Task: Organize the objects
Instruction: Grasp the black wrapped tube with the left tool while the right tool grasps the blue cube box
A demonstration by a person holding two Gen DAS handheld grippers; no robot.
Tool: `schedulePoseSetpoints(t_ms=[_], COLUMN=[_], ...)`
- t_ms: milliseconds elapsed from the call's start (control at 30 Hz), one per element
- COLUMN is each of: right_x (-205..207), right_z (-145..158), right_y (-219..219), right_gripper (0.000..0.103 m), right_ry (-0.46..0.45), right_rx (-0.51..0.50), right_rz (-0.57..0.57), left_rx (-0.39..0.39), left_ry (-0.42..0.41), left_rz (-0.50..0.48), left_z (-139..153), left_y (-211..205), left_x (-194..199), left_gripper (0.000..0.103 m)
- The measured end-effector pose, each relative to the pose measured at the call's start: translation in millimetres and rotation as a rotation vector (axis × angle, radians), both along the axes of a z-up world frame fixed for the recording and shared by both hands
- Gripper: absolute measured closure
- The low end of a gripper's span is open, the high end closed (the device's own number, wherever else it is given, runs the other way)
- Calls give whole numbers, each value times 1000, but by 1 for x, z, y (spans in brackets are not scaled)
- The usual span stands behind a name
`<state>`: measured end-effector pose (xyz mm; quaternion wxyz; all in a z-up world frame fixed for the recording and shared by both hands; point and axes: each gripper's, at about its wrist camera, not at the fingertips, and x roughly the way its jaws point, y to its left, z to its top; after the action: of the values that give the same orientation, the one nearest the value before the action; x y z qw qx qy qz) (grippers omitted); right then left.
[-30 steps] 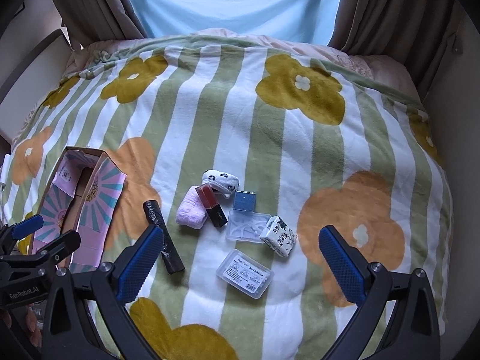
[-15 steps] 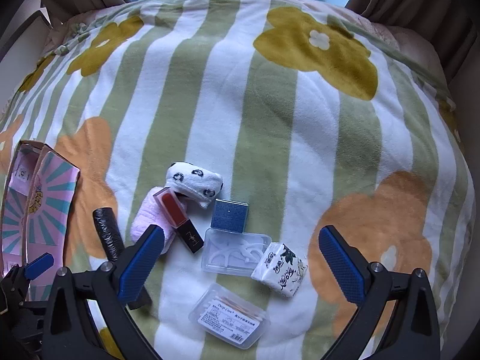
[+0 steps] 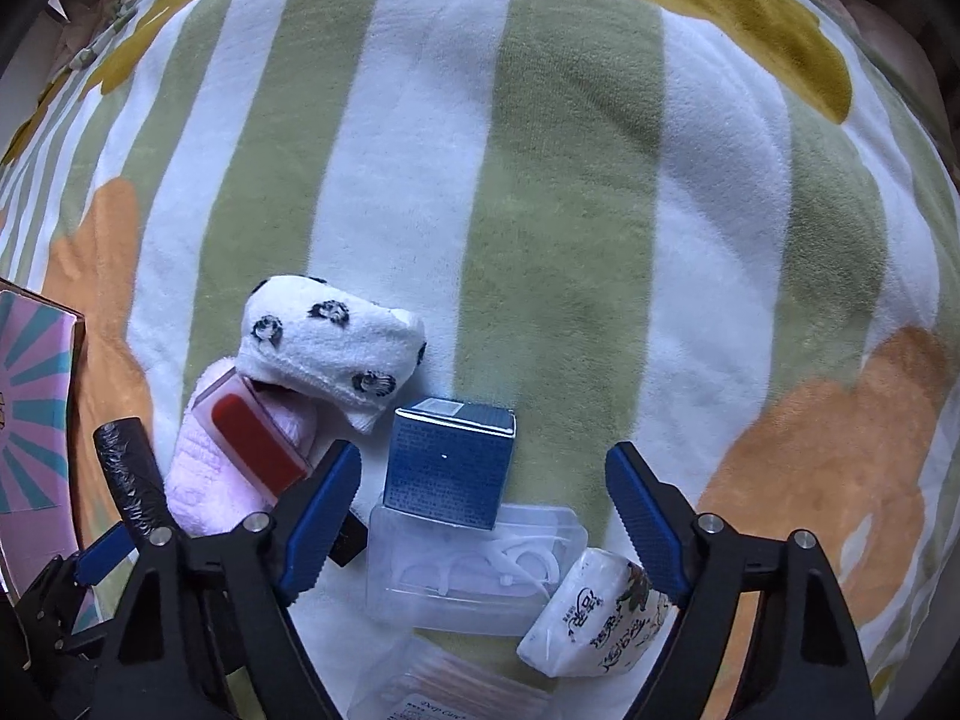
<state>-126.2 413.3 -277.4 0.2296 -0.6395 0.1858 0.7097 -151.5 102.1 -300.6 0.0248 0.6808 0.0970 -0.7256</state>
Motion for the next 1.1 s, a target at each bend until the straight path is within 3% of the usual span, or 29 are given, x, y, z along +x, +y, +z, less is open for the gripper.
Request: schedulePoseSetpoints(t_ms=[100, 133, 200, 333, 700, 1100], right_x=[2, 3, 6, 13, 47, 112], right_z=[-6, -8, -9, -8, 6, 58], right_y=[5, 7, 8, 8, 26, 44], right_gripper=[46, 52, 63, 67, 67, 68], right_ry=[-9, -11, -1, 5, 32, 106], right_rx=[-26, -38, -55, -44, -48, 1], right_rz=[-8, -10, -12, -13, -30, -49], left_rx=[7, 4, 17, 51, 44, 63], left_ry=[-19, -29, -48, -42, -17, 56], left_rz=[9, 13, 26, 63, 42, -22], left_z=[-7, -10, -17, -19, -13, 25], left_y=[1, 1, -1, -9, -6, -1], left_x=[-2, -2, -4, -6, -9, -18], left_gripper=[46, 57, 65, 75, 77, 79])
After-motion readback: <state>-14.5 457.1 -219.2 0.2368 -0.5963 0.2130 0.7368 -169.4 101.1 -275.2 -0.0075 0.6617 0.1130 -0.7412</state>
